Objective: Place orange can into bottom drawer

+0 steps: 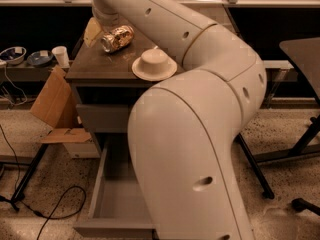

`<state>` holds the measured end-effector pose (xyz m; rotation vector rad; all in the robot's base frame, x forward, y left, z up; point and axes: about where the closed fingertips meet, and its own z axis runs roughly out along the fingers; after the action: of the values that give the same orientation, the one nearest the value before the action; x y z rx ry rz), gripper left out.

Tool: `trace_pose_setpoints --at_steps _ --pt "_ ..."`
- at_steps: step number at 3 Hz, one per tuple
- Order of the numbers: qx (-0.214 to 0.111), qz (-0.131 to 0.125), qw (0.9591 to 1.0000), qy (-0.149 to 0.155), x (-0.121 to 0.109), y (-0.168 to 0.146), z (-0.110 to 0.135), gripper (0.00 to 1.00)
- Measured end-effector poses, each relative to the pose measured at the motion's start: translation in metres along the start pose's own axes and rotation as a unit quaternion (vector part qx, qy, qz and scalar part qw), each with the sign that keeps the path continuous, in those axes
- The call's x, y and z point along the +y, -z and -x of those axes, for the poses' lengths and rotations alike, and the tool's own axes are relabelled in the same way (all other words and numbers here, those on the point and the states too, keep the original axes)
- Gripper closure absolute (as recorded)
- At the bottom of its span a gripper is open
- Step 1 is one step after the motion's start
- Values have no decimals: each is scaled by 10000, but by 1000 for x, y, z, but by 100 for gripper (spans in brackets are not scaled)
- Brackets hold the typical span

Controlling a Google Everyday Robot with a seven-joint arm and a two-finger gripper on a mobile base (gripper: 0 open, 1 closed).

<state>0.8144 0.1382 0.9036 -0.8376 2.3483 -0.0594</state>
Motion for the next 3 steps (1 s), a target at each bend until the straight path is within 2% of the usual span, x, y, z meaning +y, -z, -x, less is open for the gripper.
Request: trace_pose_setpoints --at_steps 1,3 --pt "-14 24 10000 -10 1 -2 6 0" --pt "-4 167 9997 -162 2 -29 10 0"
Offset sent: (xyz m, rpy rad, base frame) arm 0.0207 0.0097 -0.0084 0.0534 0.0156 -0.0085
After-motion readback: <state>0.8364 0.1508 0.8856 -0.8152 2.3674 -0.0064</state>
